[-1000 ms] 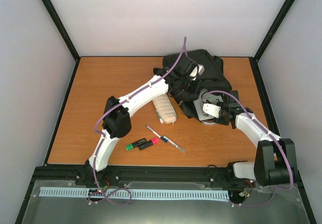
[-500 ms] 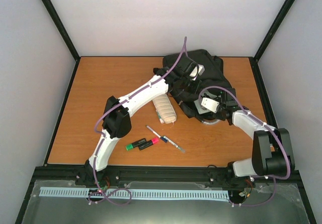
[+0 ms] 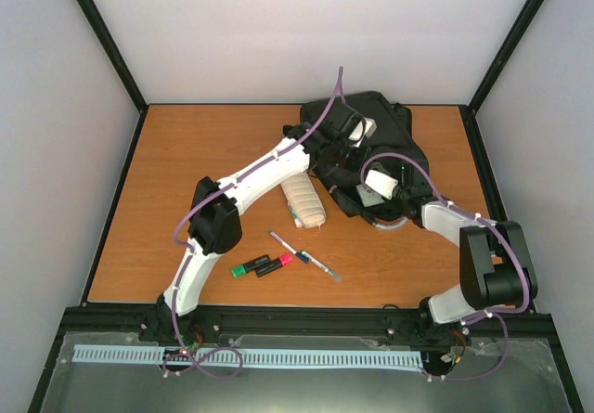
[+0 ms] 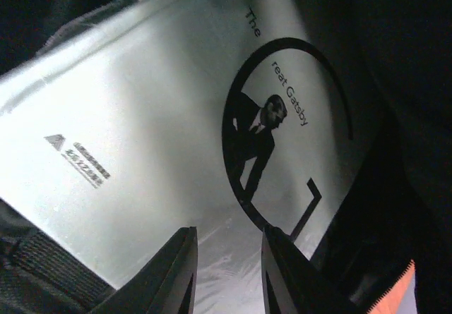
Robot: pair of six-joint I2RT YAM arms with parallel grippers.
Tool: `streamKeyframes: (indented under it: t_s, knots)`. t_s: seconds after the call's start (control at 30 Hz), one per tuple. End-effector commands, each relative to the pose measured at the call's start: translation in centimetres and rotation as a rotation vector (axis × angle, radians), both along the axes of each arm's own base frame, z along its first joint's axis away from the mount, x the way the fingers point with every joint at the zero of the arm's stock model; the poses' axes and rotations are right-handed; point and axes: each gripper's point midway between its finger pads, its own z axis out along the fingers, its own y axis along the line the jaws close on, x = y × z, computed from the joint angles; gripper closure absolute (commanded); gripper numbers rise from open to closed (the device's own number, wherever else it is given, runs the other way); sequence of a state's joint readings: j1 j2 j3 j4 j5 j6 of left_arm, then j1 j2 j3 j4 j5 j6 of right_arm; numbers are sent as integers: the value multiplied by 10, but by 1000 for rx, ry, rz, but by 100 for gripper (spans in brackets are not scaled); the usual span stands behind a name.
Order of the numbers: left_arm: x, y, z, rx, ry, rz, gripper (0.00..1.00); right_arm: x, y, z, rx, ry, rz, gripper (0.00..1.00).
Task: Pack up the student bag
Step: Place the book in the student bag.
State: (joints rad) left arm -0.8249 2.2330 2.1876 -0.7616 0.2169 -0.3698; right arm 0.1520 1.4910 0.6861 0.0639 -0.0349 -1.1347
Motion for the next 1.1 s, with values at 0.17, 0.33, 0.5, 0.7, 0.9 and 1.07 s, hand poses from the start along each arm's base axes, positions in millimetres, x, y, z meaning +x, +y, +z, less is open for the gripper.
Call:
streamKeyframes:
  t_s: [0.17,0.33,0.5,0.7,0.9,1.07]
  knots:
    - [-8,-3,70,-117,-94,-33,99,-41,27,6,82,132,150,82]
    - [-8,-2,73,-114,-113,-42,99,-61,19,-15,-10,213,199,97]
    - [-10,0,77,-100,-141,-67,99,-58,13,-30,-59,253,192,97]
    - [-14,1,81,-97,-152,-101,99,-30,8,-28,-92,193,146,97]
    - [-20,-3,79,-109,-131,-132,99,-1,12,-22,-80,118,116,97]
    - [-23,-2,73,-100,-110,-143,99,20,14,-28,-89,69,85,97]
